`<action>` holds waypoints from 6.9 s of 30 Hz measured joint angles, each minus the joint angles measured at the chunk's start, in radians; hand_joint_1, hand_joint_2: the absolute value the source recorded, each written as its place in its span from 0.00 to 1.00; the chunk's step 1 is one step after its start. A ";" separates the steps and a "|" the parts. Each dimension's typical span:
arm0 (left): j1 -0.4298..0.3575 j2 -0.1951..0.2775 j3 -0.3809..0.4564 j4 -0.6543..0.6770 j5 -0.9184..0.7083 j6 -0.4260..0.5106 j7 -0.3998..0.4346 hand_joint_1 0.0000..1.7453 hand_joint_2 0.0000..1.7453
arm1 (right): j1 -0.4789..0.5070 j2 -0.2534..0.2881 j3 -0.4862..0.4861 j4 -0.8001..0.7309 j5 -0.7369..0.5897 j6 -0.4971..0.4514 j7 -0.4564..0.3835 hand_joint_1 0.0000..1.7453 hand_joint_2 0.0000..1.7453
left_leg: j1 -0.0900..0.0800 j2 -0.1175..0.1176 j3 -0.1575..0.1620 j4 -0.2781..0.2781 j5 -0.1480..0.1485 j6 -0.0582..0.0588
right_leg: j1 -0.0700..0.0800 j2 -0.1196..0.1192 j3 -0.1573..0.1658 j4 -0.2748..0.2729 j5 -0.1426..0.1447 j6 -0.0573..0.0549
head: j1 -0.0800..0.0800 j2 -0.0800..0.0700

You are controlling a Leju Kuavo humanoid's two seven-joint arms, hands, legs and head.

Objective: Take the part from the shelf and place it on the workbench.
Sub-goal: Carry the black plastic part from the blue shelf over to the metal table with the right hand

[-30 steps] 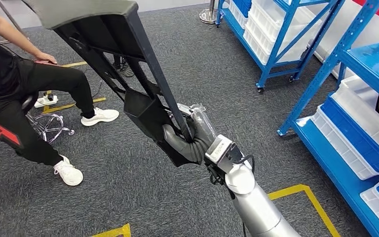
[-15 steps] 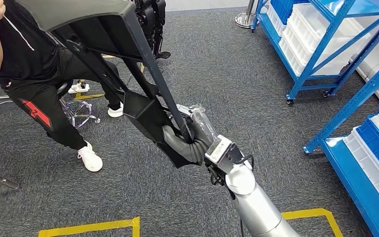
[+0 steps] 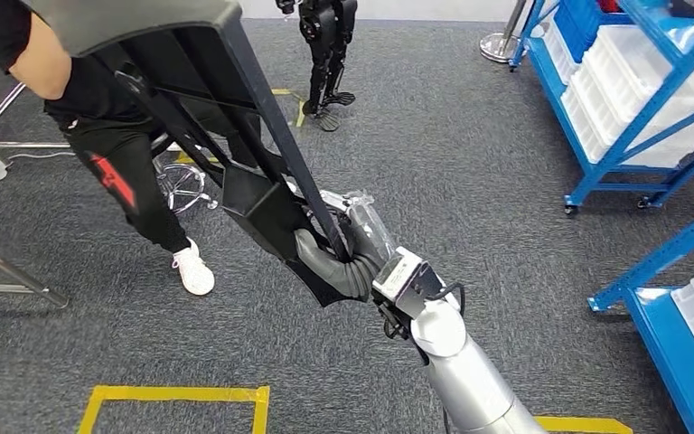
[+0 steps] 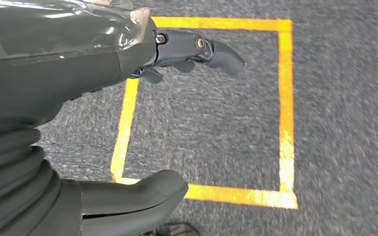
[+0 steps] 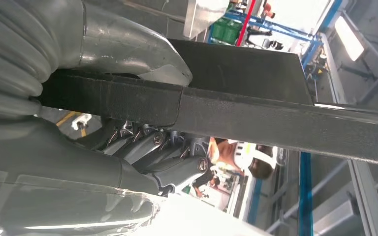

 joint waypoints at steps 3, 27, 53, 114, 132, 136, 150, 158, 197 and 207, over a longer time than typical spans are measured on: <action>-0.002 -0.002 0.002 0.000 -0.004 0.001 0.000 0.00 1.00 | 0.001 -0.004 0.000 -0.002 0.004 0.000 0.001 1.00 1.00 | 0.005 -0.028 0.009 -0.013 0.009 0.019 | -0.006 0.064 -0.055 0.122 -0.058 -0.004 | 0.002 0.000; 0.000 -0.011 0.003 0.003 -0.024 -0.018 0.003 0.00 1.00 | 0.023 -0.033 0.012 -0.008 0.032 -0.040 -0.003 1.00 1.00 | -0.001 0.027 -0.004 0.017 -0.010 -0.013 | -0.002 0.011 0.001 -0.006 0.006 -0.017 | 0.001 0.000; 0.020 -0.027 0.034 0.011 0.001 -0.010 0.004 0.00 1.00 | -0.025 -0.039 0.056 0.012 -0.009 -0.028 -0.003 1.00 1.00 | 0.012 -0.027 -0.139 0.266 -0.111 -0.034 | -0.017 0.046 0.001 -0.015 0.016 -0.029 | -0.001 0.000; 0.000 -0.043 0.032 0.008 -0.043 -0.005 0.045 0.00 1.00 | -0.002 -0.045 0.015 0.004 0.020 -0.030 0.018 1.00 1.00 | 0.012 -0.027 -0.134 0.264 -0.113 -0.040 | -0.020 0.051 -0.008 -0.010 0.019 -0.026 | 0.000 0.000; -0.004 -0.043 0.033 0.008 -0.047 -0.039 0.022 0.00 1.00 | 0.019 -0.038 -0.020 -0.013 0.021 -0.033 0.020 1.00 1.00 | 0.010 -0.051 0.021 -0.013 -0.006 0.011 | -0.027 0.091 -0.067 0.105 -0.025 0.040 | 0.008 0.000; -0.003 -0.040 0.033 0.008 -0.049 -0.038 0.026 0.00 1.00 | 0.018 -0.035 -0.021 -0.013 0.020 -0.034 0.020 1.00 1.00 | 0.006 -0.059 0.015 -0.002 -0.012 0.006 | -0.029 0.096 -0.014 -0.003 0.019 0.024 | 0.006 0.000; -0.003 -0.038 0.033 0.008 -0.058 -0.054 0.028 0.00 1.00 | 0.017 -0.031 -0.026 -0.013 0.020 -0.037 0.020 1.00 1.00 | 0.014 -0.056 0.022 -0.016 -0.007 -0.019 | -0.017 0.098 -0.016 -0.002 0.019 0.009 | 0.006 0.000; -0.004 -0.038 0.033 0.008 -0.066 -0.053 0.033 0.00 1.00 | 0.017 -0.031 -0.025 -0.013 0.020 -0.050 0.023 1.00 1.00 | 0.005 -0.056 0.021 -0.015 -0.008 -0.020 | -0.020 0.097 -0.016 -0.002 0.019 0.009 | 0.007 0.000; -0.002 -0.033 0.053 0.008 -0.075 -0.040 0.030 0.00 1.00 | 0.004 -0.036 -0.011 -0.003 0.012 -0.067 0.029 1.00 1.00 | 0.026 -0.058 0.042 -0.022 -0.027 -0.034 | -0.035 0.100 -0.028 -0.002 0.029 0.015 | 0.007 0.000; 0.004 -0.031 0.059 0.008 -0.077 -0.036 0.030 0.00 1.00 | 0.007 -0.032 -0.011 0.001 0.013 -0.068 0.029 1.00 1.00 | 0.021 -0.027 -0.065 0.120 -0.033 -0.015 | -0.014 0.097 0.005 -0.004 0.005 -0.026 | 0.006 0.000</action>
